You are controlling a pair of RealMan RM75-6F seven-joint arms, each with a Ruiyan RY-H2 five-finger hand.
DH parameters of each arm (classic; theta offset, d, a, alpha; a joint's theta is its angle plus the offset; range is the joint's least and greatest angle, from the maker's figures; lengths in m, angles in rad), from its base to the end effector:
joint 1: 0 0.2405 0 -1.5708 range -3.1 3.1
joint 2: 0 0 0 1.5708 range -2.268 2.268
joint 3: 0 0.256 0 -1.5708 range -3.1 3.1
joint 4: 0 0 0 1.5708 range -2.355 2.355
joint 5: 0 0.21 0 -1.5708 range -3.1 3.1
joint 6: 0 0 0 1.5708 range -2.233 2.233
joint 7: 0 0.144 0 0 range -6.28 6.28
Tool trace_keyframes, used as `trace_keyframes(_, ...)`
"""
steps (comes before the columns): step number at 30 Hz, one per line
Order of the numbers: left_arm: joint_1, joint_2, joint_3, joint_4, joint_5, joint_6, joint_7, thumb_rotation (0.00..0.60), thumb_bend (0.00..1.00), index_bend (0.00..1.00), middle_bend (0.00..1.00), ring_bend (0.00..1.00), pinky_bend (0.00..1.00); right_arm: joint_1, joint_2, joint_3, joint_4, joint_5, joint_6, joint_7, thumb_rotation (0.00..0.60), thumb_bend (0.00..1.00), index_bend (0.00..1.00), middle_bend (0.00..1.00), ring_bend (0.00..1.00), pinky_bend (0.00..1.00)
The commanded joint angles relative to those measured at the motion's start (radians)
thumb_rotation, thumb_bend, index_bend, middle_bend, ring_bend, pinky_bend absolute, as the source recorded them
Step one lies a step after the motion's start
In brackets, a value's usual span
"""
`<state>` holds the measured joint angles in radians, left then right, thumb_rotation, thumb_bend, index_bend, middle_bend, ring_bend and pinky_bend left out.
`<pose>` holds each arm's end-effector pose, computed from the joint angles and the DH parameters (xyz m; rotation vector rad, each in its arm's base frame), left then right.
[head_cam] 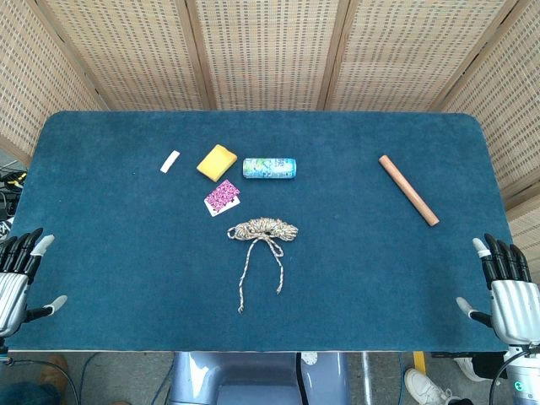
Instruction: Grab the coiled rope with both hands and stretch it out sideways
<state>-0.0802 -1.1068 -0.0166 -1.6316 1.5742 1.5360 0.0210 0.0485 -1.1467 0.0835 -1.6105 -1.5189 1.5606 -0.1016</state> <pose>-0.2989 0.1720 0.1593 -1.4391 -0.8523 -0.9430 -0.3061 -0.1760 0.1642 1.3399 -0.7825 0.8975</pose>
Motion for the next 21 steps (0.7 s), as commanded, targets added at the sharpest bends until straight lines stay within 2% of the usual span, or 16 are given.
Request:
trace_keyframes(1, 0.000, -0.001, 0.000, 0.000, -0.002, -0.001, 0.003, 0.600, 0.00, 0.00, 0.00, 0.00, 0.00, 0.001, 0.001, -0.003, -0.001, -0.002, -0.005, -0.004, 0.600, 0.00, 0.00, 0.00, 0.00, 0.00)
trace_keyframes(5, -0.002, -0.004, -0.001, -0.003, -0.003, -0.006, 0.009, 0.600, 0.00, 0.00, 0.00, 0.00, 0.00, 0.010, -0.003, -0.008, -0.003, -0.003, -0.026, -0.015, 0.600, 0.00, 0.00, 0.00, 0.00, 0.00)
trace_keyframes(10, -0.009, -0.014, -0.001, -0.001, -0.002, -0.017, 0.023, 0.600, 0.00, 0.00, 0.00, 0.00, 0.00, 0.084, -0.008, -0.010, 0.002, -0.094, -0.085, -0.047, 0.600, 0.00, 0.01, 0.00, 0.00, 0.00)
trace_keyframes(12, -0.013, -0.015, -0.005, -0.003, -0.001, -0.018, 0.020, 0.600, 0.00, 0.00, 0.00, 0.00, 0.00, 0.143, -0.003, 0.002, -0.001, -0.153, -0.119, -0.019, 0.600, 0.00, 0.06, 0.00, 0.00, 0.00)
trace_keyframes(14, -0.014, -0.017, -0.008, 0.002, 0.002, -0.014, 0.016, 0.600, 0.00, 0.00, 0.00, 0.00, 0.00, 0.184, 0.001, 0.009, -0.001, -0.188, -0.147, 0.007, 0.600, 0.00, 0.14, 0.00, 0.00, 0.00)
trace_keyframes(19, -0.014, -0.034, -0.012, 0.021, 0.009, 0.000, 0.016, 0.600, 0.00, 0.00, 0.00, 0.00, 0.00, 0.353, 0.027, 0.025, -0.039, -0.265, -0.338, 0.020, 0.600, 0.00, 0.29, 0.02, 0.00, 0.00)
trace_keyframes(21, -0.017, -0.043, -0.015, 0.026, -0.001, -0.009, 0.032, 0.600, 0.00, 0.00, 0.00, 0.00, 0.00, 0.446, 0.012, 0.035, -0.060, -0.266, -0.477, -0.013, 0.600, 0.02, 0.32, 0.03, 0.00, 0.00)
